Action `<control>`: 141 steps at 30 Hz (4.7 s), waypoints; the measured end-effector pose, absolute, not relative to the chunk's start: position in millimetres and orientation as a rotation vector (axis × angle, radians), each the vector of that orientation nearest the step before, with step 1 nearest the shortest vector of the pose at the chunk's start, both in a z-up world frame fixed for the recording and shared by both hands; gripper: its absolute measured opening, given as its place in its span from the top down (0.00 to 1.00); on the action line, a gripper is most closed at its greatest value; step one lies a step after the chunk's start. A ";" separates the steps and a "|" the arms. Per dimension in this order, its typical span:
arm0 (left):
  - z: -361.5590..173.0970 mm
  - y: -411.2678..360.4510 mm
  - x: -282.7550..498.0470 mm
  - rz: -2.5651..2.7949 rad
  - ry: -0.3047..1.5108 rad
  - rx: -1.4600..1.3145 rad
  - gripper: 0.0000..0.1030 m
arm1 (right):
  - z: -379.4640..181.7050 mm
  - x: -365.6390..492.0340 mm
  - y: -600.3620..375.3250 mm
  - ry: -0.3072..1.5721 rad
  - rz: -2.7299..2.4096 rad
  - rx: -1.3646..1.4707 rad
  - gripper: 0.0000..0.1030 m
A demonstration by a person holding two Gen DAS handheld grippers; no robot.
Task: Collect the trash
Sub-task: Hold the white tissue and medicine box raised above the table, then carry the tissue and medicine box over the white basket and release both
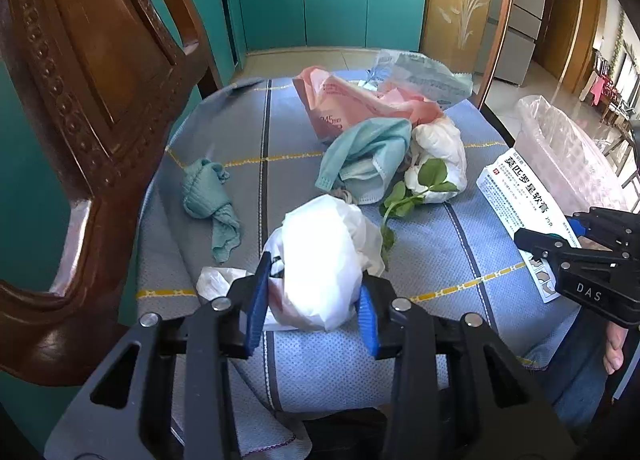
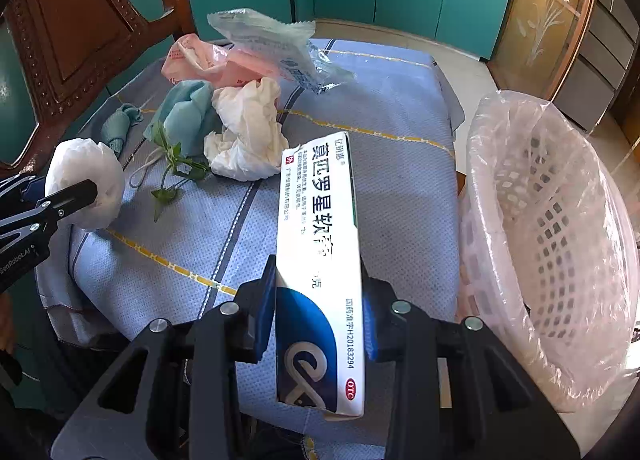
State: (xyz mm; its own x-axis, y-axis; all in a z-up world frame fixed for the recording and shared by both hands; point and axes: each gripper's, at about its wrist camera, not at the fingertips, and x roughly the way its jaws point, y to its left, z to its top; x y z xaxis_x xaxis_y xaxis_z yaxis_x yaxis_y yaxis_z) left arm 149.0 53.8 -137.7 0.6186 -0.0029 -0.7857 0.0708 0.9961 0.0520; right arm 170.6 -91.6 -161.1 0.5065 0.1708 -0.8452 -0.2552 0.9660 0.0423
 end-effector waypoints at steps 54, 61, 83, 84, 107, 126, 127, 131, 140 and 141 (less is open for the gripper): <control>-113.9 45.9 136.6 -0.018 0.795 0.112 0.63 | -134.4 158.5 -104.0 0.928 0.214 -0.094 0.65; -114.0 46.4 136.9 -0.019 0.799 0.110 0.63 | -134.7 158.3 -103.4 0.930 0.217 -0.099 0.65; -106.9 44.0 136.1 -0.020 0.775 0.114 0.63 | -133.1 157.6 -103.2 0.924 0.215 -0.104 0.65; -106.5 43.7 136.1 -0.021 0.774 0.114 0.63 | -133.2 157.8 -103.3 0.924 0.215 -0.104 0.65; -73.7 35.8 124.6 -0.039 0.707 0.108 0.64 | -101.8 149.0 -126.6 0.834 0.205 -0.044 0.65; -56.2 -99.9 169.9 -0.454 0.690 0.091 0.64 | -72.1 116.3 -283.0 0.696 -0.087 0.182 0.65; -58.9 -114.5 174.5 -0.487 0.702 0.097 0.64 | -73.2 113.2 -289.7 0.696 -0.101 0.189 0.65; -72.1 -163.6 185.3 -0.570 0.742 0.144 0.64 | -75.8 103.9 -306.9 0.697 -0.131 0.207 0.65; -73.7 -203.7 183.3 -0.589 0.706 0.183 0.23 | -77.2 108.9 -320.1 0.690 -0.133 0.213 0.65; -73.3 -199.3 183.6 -0.574 0.702 0.185 0.22 | -77.5 110.2 -318.9 0.690 -0.127 0.209 0.65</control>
State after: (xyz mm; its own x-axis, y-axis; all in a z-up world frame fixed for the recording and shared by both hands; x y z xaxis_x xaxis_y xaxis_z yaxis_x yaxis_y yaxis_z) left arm 183.6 -199.3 -73.3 0.6176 -0.4348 -0.6553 0.5558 0.8309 -0.0275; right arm 110.2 -318.9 -77.5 0.7647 -0.0473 -0.6426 0.1850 0.9714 0.1487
